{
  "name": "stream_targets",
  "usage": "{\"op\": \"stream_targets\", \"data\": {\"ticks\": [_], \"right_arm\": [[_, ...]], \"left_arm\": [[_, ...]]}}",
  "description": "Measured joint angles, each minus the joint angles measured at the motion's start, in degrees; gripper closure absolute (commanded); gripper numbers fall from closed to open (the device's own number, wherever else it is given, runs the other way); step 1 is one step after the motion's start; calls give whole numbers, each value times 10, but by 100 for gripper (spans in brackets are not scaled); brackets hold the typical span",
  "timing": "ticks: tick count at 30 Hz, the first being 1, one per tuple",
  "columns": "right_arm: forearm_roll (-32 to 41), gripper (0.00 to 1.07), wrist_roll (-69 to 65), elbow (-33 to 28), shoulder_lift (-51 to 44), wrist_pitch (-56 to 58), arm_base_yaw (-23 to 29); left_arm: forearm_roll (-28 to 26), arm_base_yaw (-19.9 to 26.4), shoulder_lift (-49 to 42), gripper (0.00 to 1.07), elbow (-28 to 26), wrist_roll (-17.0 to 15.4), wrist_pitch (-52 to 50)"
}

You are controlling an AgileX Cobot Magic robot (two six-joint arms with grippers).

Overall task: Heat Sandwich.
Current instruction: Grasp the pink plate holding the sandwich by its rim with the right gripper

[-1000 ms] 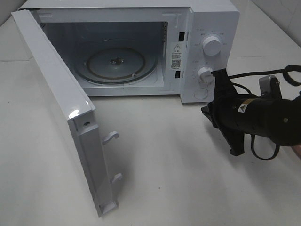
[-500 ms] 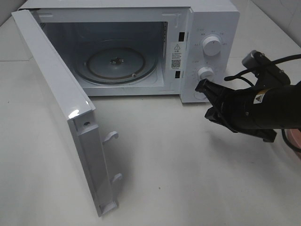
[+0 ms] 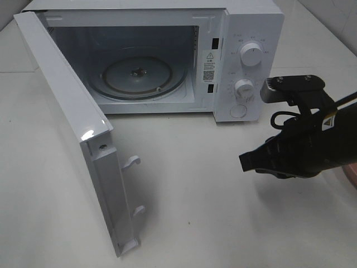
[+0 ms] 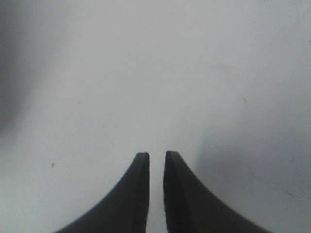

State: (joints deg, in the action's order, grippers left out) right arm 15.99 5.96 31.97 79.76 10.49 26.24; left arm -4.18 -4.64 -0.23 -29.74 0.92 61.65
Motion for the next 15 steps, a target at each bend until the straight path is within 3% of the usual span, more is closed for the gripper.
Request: {"op": "stream_targets", "data": {"ticks": [6,11,15], "right_arm": [[-7,88,25,5,-16,58,-2],[-44,81,25,42,-21,148,-37],[-104,66,6,79,-21,229,-87]], "left_arm": [[0,0,0,9,0,0,0],[0,0,0,9,0,0,0],[0,0,0,9,0,0,0]]}}
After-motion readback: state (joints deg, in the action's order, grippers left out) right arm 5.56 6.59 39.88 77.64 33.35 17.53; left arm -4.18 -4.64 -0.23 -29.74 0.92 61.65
